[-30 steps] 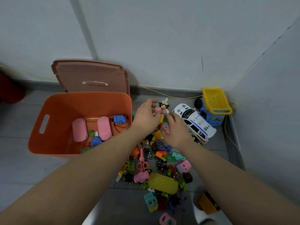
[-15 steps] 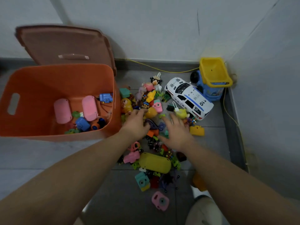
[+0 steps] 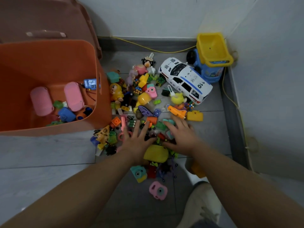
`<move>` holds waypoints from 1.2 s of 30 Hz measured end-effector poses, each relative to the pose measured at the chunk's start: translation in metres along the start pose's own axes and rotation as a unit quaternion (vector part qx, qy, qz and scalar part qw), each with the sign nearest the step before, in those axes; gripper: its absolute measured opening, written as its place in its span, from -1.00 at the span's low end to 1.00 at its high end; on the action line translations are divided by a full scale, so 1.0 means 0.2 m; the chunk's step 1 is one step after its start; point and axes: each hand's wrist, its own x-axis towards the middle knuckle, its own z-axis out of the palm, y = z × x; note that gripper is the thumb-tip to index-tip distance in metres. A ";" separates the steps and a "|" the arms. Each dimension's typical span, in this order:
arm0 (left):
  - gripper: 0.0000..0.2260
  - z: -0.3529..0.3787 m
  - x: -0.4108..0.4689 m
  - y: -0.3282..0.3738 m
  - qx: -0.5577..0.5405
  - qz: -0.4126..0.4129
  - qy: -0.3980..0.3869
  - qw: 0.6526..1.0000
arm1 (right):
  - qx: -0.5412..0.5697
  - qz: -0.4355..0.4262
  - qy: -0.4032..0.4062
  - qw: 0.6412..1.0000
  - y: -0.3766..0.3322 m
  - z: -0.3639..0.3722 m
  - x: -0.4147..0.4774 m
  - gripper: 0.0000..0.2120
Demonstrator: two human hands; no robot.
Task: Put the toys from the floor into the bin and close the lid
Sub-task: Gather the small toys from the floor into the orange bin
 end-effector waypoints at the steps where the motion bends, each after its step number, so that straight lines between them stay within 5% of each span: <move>1: -0.14 0.00 0.01 0.01 -0.004 -0.010 0.004 1.000 | -0.002 -0.006 -0.003 1.000 0.02 0.00 -0.01 -0.14; 10: -0.58 -0.12 0.04 -0.07 -0.120 -0.147 0.165 0.968 | -0.033 -0.009 0.034 0.999 0.13 0.00 -0.09 -0.10; 13: -0.68 -0.11 0.04 -0.10 -0.135 -0.134 0.223 0.956 | -0.052 -0.021 -0.051 0.997 0.19 -0.03 -0.16 -0.08; 17: -0.75 -0.15 0.02 -0.08 -0.244 -0.123 0.192 0.943 | -0.071 0.025 -0.189 0.979 0.21 -0.08 -0.27 0.00; 25: -0.71 -0.27 0.03 -0.07 -0.365 -0.171 0.123 0.907 | -0.067 0.111 -0.256 0.958 0.15 -0.01 -0.38 0.24; 36: -0.65 -0.42 -0.04 -0.11 -0.462 -0.196 0.129 0.855 | -0.030 0.056 -0.119 0.991 -0.08 -0.30 -0.16 -0.21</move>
